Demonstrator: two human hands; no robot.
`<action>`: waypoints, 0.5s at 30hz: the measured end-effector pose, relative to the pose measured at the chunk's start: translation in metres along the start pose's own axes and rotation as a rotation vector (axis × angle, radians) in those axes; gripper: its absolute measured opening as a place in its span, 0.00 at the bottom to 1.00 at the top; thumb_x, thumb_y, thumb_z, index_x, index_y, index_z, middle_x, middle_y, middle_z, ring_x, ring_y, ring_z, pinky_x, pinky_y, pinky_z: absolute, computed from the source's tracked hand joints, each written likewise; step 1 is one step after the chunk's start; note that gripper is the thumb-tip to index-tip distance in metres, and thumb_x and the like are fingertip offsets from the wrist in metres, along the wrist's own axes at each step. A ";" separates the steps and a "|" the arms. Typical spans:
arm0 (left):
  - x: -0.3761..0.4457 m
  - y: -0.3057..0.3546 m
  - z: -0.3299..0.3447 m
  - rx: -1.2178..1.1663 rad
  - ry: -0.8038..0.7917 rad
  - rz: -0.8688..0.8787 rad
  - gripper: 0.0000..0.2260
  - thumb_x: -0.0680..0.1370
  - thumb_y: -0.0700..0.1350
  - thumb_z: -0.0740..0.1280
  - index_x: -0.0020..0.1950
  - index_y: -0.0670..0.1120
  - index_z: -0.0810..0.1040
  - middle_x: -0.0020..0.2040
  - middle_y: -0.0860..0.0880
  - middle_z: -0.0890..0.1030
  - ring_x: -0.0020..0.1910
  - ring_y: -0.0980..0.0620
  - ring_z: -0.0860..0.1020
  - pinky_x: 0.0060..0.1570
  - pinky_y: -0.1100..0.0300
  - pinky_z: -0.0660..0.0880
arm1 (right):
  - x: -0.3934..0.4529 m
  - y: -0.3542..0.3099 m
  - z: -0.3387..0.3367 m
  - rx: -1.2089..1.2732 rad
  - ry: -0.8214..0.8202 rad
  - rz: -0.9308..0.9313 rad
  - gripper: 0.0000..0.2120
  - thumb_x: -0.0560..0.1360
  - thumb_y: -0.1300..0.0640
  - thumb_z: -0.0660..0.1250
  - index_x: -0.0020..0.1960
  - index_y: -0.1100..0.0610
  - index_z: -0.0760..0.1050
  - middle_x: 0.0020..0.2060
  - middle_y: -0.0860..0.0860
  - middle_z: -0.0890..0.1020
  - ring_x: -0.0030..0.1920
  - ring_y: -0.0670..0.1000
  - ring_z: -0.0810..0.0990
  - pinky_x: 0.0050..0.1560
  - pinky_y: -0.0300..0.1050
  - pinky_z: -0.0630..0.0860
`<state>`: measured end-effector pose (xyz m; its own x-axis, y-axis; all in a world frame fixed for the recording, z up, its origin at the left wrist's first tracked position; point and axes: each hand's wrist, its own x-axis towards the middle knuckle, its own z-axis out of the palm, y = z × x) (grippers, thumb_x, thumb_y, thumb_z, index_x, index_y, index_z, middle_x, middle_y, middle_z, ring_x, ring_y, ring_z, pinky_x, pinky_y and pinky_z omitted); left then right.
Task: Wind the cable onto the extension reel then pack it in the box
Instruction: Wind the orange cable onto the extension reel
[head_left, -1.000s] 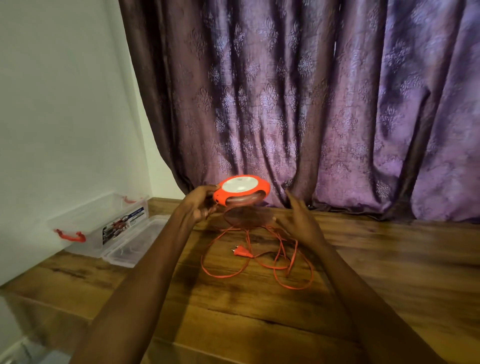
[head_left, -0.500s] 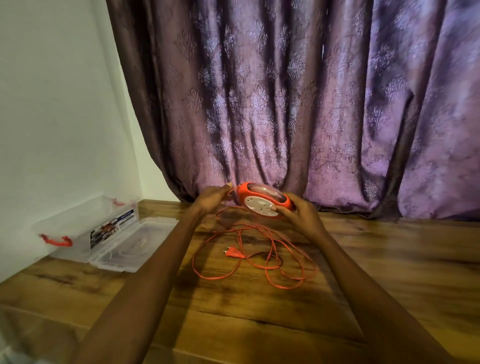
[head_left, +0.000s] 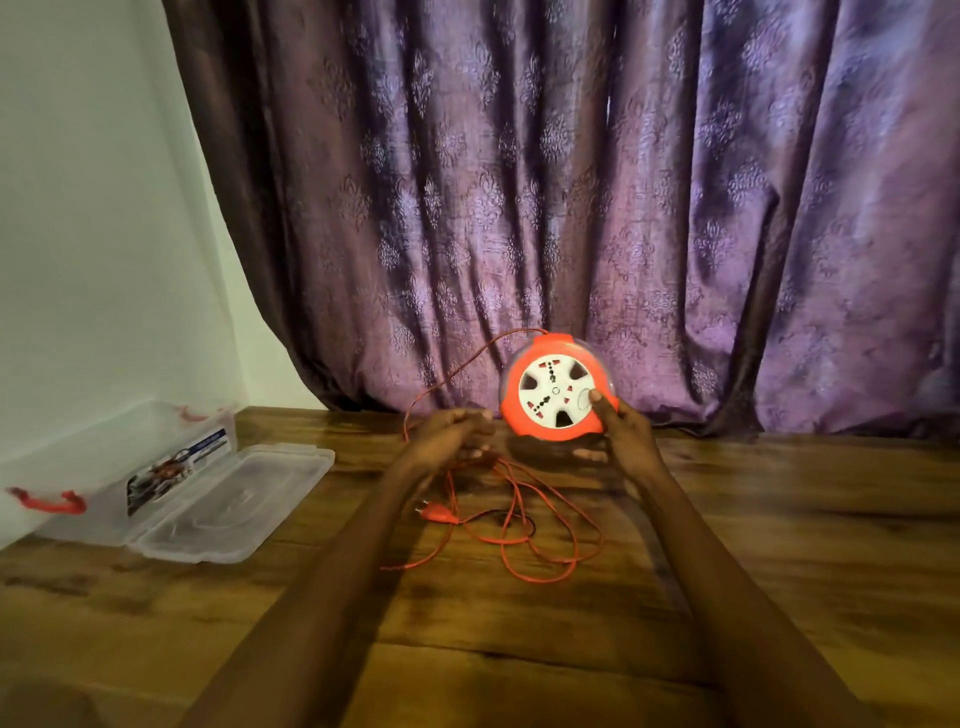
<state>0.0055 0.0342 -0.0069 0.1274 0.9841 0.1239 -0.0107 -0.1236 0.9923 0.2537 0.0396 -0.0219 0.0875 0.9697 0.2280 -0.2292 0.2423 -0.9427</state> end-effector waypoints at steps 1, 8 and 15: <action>0.002 -0.002 0.009 -0.059 -0.029 0.019 0.06 0.81 0.45 0.66 0.56 0.46 0.79 0.50 0.47 0.83 0.45 0.51 0.81 0.44 0.61 0.78 | 0.000 -0.001 -0.003 0.011 -0.003 0.011 0.13 0.77 0.46 0.69 0.55 0.54 0.81 0.43 0.52 0.88 0.36 0.52 0.86 0.34 0.50 0.83; 0.018 -0.008 0.053 -0.273 -0.005 0.039 0.05 0.79 0.45 0.68 0.54 0.48 0.79 0.46 0.49 0.84 0.41 0.54 0.80 0.35 0.62 0.78 | 0.003 -0.009 -0.021 -0.088 -0.051 -0.003 0.14 0.80 0.49 0.67 0.58 0.58 0.80 0.45 0.55 0.85 0.39 0.52 0.84 0.36 0.48 0.83; 0.027 -0.029 0.049 -0.175 -0.013 0.002 0.06 0.77 0.46 0.71 0.53 0.48 0.81 0.47 0.45 0.82 0.43 0.49 0.79 0.40 0.55 0.82 | 0.016 -0.018 -0.030 -0.314 0.003 -0.177 0.09 0.80 0.54 0.67 0.56 0.57 0.80 0.34 0.43 0.84 0.34 0.42 0.80 0.30 0.35 0.76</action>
<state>0.0582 0.0585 -0.0325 0.1404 0.9819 0.1269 -0.1834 -0.1002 0.9779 0.2882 0.0503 -0.0088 0.1017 0.9136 0.3938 0.0988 0.3846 -0.9178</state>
